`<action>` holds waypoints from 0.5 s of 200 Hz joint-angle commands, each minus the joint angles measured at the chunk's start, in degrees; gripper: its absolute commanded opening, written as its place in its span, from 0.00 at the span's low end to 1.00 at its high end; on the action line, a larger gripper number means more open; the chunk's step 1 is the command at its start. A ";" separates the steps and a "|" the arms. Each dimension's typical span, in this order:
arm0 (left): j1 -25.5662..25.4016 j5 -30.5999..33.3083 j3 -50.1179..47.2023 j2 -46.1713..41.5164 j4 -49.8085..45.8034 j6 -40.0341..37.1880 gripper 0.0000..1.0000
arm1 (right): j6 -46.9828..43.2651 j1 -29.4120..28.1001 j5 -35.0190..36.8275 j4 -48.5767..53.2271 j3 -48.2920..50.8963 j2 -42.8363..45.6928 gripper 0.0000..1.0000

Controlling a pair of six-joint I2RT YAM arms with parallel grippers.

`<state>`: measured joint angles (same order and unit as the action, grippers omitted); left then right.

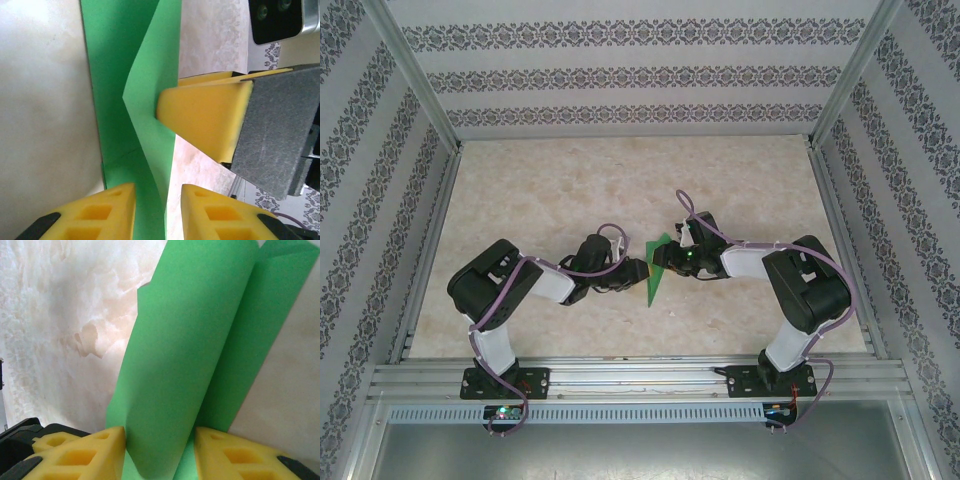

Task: Fold a paper plane with a square sheet of paper (fold left side to right side)
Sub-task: Fold the wing for the fifth time at the center of the table.

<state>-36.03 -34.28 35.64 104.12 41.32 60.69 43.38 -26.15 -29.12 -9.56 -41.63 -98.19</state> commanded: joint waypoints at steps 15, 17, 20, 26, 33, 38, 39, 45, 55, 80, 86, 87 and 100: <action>0.96 0.36 2.18 1.02 -1.95 -1.27 0.31 | -0.75 -0.65 3.11 2.36 0.05 -1.74 0.42; 0.94 0.29 2.34 1.12 -1.90 -1.27 0.31 | -0.79 -0.65 3.11 2.36 0.05 -1.74 0.42; 0.92 0.13 2.47 1.25 -1.90 -1.27 0.31 | -0.75 -0.65 3.11 2.36 0.05 -1.74 0.42; 0.96 -0.18 2.79 1.68 -1.73 -1.21 0.31 | -0.82 -0.61 3.03 2.36 0.05 -1.74 0.42; 0.96 -0.38 3.07 2.06 -1.69 -1.18 0.31 | -0.84 -0.65 3.03 2.36 0.05 -1.82 0.42; 0.94 -0.52 3.28 2.37 -1.57 -1.10 0.31 | -0.79 -0.65 3.03 2.36 0.05 -1.83 0.42; 0.95 -0.52 3.33 2.39 -1.54 -1.10 0.31 | -0.82 -0.65 3.02 2.36 0.05 -1.83 0.42; 0.96 -0.61 3.51 2.70 -1.36 -1.02 0.31 | -0.80 -0.61 3.02 2.36 -0.02 -1.83 0.42; 0.97 -0.61 3.88 3.20 -1.46 -1.14 0.30 | -0.75 -0.65 3.02 2.40 -0.03 -1.85 0.42; 0.96 -0.18 4.96 4.07 -3.22 -2.04 0.24 | -0.84 -0.65 3.11 2.44 -0.03 -1.83 0.42; 0.96 0.04 5.08 4.12 -3.54 -2.23 0.23 | -0.92 -0.65 3.03 2.44 -0.03 -1.83 0.42; 0.96 0.06 5.11 4.19 -3.58 -2.28 0.23 | -0.92 -0.65 3.03 2.44 -0.03 -1.83 0.42; 1.01 0.52 5.25 4.33 -4.14 -2.63 0.20 | -1.01 -0.65 3.10 2.60 -0.03 -1.83 0.42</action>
<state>-35.88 -34.50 39.46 107.18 39.53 60.20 43.40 -26.15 -28.86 -9.45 -41.63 -98.21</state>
